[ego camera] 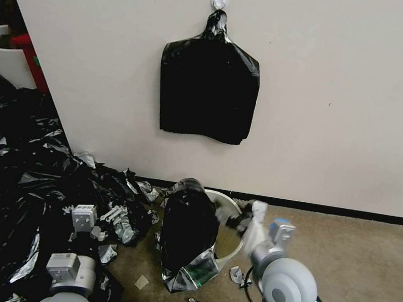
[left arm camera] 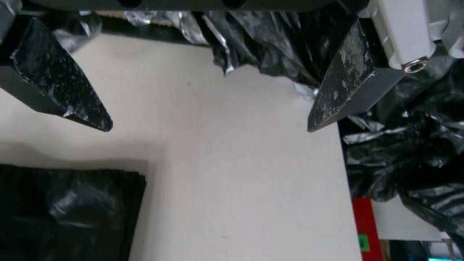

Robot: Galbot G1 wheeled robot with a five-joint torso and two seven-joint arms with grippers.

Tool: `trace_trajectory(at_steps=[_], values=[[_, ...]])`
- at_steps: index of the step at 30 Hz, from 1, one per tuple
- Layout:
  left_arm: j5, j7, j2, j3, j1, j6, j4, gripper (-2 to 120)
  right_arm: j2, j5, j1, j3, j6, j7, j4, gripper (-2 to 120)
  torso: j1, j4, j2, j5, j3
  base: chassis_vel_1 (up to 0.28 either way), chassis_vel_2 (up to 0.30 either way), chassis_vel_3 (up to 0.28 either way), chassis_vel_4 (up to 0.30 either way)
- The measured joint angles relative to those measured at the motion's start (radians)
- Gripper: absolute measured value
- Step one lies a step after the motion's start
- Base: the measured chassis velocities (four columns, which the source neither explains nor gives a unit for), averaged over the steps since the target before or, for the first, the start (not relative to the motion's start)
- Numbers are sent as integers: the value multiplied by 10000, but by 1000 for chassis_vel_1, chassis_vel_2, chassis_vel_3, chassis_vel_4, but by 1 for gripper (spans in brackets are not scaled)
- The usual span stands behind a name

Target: Place a trash bag onto the trash bin.

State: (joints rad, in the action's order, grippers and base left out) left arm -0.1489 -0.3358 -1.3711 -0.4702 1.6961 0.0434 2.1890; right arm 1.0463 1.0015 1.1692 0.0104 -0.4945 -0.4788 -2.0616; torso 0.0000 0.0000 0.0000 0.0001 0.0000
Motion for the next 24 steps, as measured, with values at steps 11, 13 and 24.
trace_trajectory(at_steps=[11,13,24], values=[[-382,69,165,-93,-249,-64,-283,100,255,285,-201,-271,-289,549,167,64,-1,1,0,-2,0,0,0,0,0],[-920,272,266,-81,-419,-116,-458,100,333,248,-231,-344,-267,641,248,55,0,1,0,-2,0,0,0,0,0],[-2264,1141,520,282,-1016,-308,-1122,100,461,-412,-89,-492,216,694,357,19,0,0,0,-1,0,0,0,0,0]])
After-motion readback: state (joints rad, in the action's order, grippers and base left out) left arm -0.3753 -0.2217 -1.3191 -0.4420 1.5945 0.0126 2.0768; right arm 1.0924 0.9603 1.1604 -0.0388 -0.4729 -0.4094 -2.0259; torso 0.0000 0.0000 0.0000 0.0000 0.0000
